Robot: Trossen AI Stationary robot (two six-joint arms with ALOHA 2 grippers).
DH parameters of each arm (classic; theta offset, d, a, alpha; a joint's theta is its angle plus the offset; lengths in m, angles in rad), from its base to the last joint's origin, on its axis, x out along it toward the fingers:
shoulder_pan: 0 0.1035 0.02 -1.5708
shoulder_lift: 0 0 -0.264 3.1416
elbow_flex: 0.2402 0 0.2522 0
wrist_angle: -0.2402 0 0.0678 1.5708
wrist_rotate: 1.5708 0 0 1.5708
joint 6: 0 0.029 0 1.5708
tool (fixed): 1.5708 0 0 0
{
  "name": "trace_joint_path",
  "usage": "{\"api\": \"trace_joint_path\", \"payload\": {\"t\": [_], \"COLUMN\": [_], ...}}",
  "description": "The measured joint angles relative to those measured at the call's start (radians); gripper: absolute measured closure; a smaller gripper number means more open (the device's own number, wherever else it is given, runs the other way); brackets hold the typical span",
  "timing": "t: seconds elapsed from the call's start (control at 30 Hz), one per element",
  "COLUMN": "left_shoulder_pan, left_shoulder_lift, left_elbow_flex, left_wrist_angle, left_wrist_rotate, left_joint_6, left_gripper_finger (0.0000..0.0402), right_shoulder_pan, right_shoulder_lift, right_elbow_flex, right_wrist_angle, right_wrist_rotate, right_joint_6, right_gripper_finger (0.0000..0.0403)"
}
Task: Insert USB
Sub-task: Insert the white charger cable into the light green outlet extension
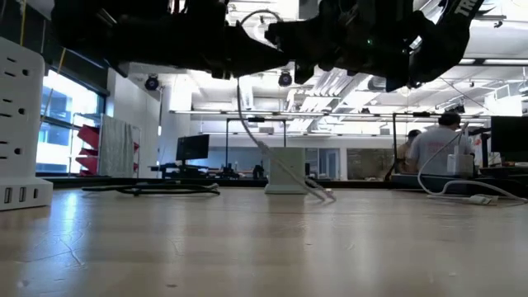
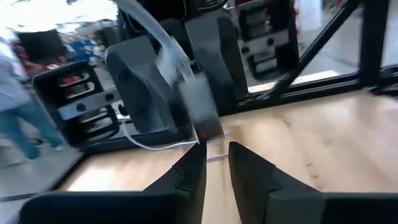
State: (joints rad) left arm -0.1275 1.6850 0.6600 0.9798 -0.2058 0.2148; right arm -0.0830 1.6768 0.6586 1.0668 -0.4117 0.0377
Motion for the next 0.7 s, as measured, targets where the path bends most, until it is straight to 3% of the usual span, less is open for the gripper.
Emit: {"api": "trace_joint_path", "payload": {"t": [0.1, 0.37, 0.53, 0.7], "left_shoulder_pan": [0.014, 0.019, 0.013, 0.008], "left_shoulder_lift": [0.002, 0.002, 0.002, 0.002], "left_elbow_flex": [-0.001, -0.001, -0.001, -0.001], "left_wrist_angle": [-0.003, -0.001, 0.002, -0.004], "left_wrist_rotate": [0.068, 0.060, -0.067, -0.101], "left_joint_6": [-0.027, -0.057, -0.055, -0.038], "left_gripper_finger": [0.0325, 0.0307, 0.0307, 0.0312], "right_shoulder_pan": [0.000, 0.001, -0.001, -0.001], "right_shoulder_lift": [-0.001, -0.001, -0.001, -0.002], "right_elbow_flex": [0.001, 0.001, 0.001, 0.002], "right_wrist_angle": [-0.032, -0.042, -0.075, -0.099], "right_wrist_rotate": [-0.004, -0.004, 0.027, 0.066], "right_joint_6": [-0.024, -0.047, -0.070, -0.102], "right_gripper_finger": [0.0368, 0.0368, 0.0369, 0.0369]}}
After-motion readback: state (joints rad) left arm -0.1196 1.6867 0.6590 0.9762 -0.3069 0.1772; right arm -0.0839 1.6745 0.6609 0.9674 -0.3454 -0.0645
